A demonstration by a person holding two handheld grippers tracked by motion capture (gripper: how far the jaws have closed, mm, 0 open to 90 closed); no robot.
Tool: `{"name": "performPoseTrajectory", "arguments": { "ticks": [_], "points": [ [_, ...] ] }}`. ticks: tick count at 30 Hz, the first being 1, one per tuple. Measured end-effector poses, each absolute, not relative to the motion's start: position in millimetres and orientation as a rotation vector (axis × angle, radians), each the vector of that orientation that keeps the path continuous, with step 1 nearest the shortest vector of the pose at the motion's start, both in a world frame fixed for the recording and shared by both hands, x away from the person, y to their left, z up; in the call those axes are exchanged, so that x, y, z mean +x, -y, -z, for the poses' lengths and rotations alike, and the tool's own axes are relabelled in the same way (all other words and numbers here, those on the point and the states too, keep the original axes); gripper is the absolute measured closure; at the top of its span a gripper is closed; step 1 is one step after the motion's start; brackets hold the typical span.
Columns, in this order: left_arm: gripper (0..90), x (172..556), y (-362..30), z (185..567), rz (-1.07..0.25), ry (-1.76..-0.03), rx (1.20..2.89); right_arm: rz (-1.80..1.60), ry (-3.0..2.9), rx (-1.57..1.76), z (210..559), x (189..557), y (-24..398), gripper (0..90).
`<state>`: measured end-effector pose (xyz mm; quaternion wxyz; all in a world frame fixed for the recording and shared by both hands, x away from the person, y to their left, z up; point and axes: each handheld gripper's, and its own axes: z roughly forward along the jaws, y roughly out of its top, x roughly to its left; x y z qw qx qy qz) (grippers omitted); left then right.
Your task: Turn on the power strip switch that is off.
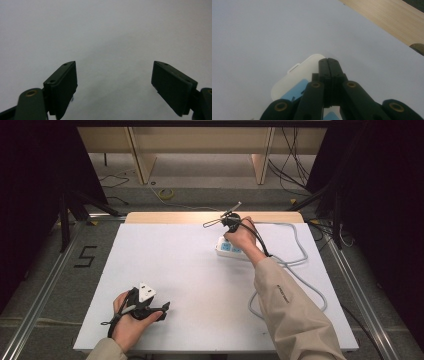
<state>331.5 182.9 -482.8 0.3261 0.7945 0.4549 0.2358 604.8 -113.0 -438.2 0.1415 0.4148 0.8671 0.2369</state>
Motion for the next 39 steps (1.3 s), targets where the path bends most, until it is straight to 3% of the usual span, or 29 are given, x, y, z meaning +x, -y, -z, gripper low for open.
{"name": "performPoseTrajectory", "arguments": {
  "ticks": [39],
  "points": [
    [20.5, 331.1, -182.5, 482.1, -0.626, -1.19, 2.081, -0.642, -2.491, 1.204, 441.2, 603.5, 108.4, 90.0]
  ]
}}
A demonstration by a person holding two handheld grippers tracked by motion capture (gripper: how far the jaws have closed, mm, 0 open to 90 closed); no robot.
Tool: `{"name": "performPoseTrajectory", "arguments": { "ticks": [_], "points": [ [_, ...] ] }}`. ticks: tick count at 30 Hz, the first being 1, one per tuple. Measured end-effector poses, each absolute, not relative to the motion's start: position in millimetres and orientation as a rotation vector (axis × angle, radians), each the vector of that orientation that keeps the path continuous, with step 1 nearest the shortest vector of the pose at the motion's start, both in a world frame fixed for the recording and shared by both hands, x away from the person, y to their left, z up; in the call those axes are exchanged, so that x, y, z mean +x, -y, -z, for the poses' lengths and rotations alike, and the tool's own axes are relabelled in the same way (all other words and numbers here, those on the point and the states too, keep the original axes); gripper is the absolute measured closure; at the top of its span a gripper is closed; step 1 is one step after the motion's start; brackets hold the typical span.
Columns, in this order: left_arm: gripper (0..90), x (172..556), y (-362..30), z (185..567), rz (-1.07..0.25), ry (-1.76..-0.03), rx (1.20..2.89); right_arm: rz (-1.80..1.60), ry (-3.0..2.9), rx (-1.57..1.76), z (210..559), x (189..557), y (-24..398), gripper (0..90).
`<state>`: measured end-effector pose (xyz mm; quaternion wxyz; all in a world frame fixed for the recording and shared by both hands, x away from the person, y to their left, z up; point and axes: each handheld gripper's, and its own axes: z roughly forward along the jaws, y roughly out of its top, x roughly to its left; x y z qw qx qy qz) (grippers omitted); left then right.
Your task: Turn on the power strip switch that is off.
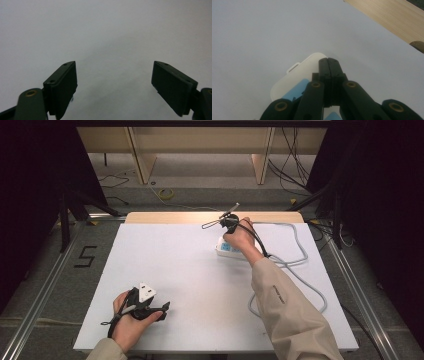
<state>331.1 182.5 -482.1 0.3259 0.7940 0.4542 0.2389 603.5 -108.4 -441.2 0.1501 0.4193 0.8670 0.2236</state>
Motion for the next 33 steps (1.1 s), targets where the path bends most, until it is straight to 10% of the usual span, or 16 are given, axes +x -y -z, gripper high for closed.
{"name": "performPoseTrajectory", "arguments": {
  "ticks": [33],
  "points": [
    [20.5, 330.6, -182.8, 481.6, -0.63, -1.187, 2.08, -0.654, -2.479, 1.246, 442.4, 603.3, 108.8, 90.0]
  ]
}}
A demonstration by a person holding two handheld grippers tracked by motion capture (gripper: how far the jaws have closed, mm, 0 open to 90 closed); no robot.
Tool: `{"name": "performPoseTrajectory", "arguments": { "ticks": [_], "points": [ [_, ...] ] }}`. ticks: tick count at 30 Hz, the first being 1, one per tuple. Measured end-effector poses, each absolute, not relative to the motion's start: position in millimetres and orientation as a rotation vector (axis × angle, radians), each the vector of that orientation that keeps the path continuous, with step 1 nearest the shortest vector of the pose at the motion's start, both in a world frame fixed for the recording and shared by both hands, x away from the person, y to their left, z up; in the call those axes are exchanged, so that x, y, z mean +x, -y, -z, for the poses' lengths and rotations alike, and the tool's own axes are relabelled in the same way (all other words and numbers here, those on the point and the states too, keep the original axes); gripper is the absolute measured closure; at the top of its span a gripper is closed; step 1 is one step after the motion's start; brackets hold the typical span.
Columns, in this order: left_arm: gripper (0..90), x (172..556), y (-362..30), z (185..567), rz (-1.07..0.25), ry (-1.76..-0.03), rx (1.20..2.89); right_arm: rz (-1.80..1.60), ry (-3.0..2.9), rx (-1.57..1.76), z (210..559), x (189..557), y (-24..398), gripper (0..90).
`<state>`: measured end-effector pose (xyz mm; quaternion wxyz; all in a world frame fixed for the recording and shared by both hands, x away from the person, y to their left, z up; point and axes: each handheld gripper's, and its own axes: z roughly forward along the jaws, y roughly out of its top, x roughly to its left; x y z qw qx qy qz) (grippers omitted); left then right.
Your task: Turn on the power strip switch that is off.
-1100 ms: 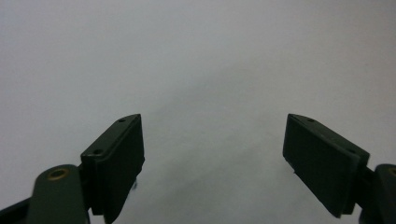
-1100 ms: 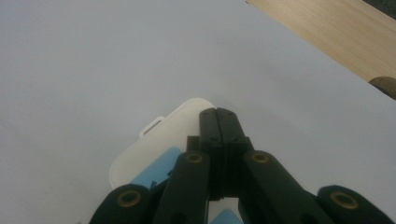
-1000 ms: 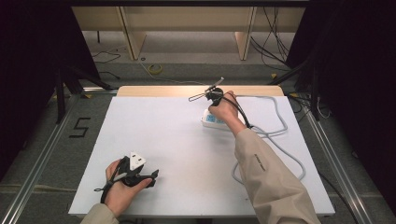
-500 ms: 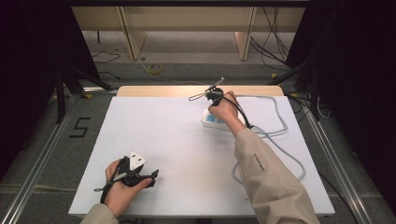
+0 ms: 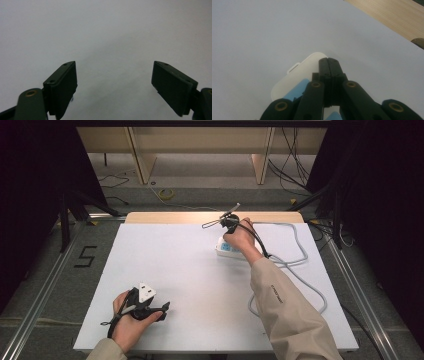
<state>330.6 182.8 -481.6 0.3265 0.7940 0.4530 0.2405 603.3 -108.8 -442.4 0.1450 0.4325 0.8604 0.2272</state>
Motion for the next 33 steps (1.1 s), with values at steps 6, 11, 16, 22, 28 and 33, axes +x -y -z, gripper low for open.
{"name": "performPoseTrajectory", "arguments": {
  "ticks": [6, 11, 16, 22, 28, 33],
  "points": [
    [20.5, 330.2, -183.4, 481.5, -0.631, -1.189, 2.08, -0.659, -2.481, 1.246, 443.1, 603.4, 109.3, 90.0],
    [20.5, 329.9, -183.6, 481.5, -0.631, -1.193, 2.076, -0.668, -2.476, 1.258, 443.2, 603.2, 109.7, 90.0],
    [20.5, 330.1, -183.1, 482.2, -0.632, -1.19, 2.079, -0.681, -2.469, 1.262, 443.5, 602.1, 111.0, 90.0],
    [20.5, 329.7, -183.2, 482.3, -0.632, -1.195, 2.075, -0.655, -2.483, 1.214, 441.1, 599.5, 112.0, 90.0],
    [20.5, 329.8, -182.6, 482.5, -0.632, -1.192, 2.078, -0.693, -2.466, 1.201, 432.4, 595.0, 118.8, 86.8],
    [20.6, 329.9, -182.4, 482.4, -0.632, -1.194, 2.08, -0.711, -2.477, 1.196, 428.2, 589.8, 124.7, 85.4]
  ]
}}
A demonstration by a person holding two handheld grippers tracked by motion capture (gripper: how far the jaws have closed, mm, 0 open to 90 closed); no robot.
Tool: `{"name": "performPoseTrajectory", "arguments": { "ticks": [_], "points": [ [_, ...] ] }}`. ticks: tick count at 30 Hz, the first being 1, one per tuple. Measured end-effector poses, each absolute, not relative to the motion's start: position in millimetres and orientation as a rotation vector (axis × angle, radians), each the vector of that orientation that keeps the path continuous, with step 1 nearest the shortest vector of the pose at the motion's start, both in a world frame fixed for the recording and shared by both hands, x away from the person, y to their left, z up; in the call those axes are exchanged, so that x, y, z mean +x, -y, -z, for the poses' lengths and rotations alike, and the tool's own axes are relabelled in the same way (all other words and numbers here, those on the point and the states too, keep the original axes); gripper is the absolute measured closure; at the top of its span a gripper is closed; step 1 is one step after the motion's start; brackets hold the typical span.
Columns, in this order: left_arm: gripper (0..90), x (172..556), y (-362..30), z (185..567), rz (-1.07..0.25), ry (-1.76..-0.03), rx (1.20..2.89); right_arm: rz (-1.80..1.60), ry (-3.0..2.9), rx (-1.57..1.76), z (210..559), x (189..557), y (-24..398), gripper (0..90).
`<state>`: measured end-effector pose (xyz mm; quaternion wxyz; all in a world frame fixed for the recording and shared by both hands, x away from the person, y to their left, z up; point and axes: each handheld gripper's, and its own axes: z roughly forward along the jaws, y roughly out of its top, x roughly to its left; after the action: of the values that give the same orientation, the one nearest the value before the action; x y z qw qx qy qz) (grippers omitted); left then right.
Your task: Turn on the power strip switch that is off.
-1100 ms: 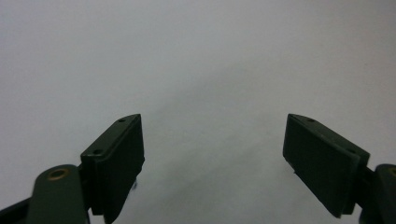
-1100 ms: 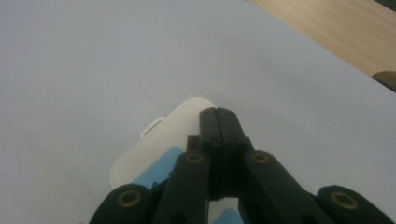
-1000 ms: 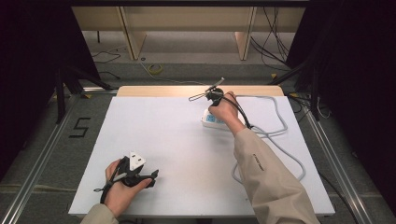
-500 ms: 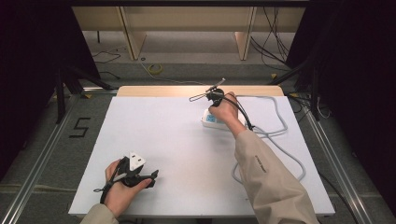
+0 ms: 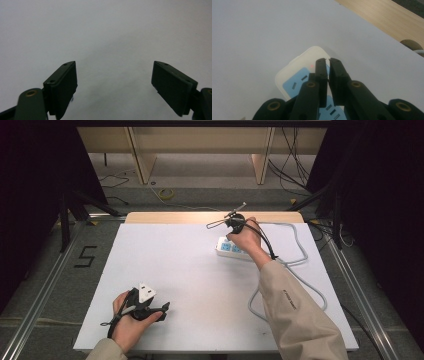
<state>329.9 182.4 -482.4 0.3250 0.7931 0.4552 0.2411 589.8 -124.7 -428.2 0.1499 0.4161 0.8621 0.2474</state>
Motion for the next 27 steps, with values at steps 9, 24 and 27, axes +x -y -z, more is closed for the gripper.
{"name": "performPoseTrajectory", "arguments": {
  "ticks": [9, 24, 27],
  "points": [
    [20.6, 330.0, -183.0, 482.7, -0.633, -1.196, 2.078, -0.742, -2.489, 1.203, 428.2, 578.0, 135.2, 82.2],
    [20.8, 330.0, -180.4, 482.7, -0.631, -1.19, 2.09, -0.81, -2.508, 1.141, 428.1, 545.1, 153.7, 78.3],
    [20.8, 330.0, -180.1, 483.0, -0.631, -1.19, 2.09, -0.821, -2.516, 1.144, 429.5, 538.5, 156.6, 76.7]
  ]
}}
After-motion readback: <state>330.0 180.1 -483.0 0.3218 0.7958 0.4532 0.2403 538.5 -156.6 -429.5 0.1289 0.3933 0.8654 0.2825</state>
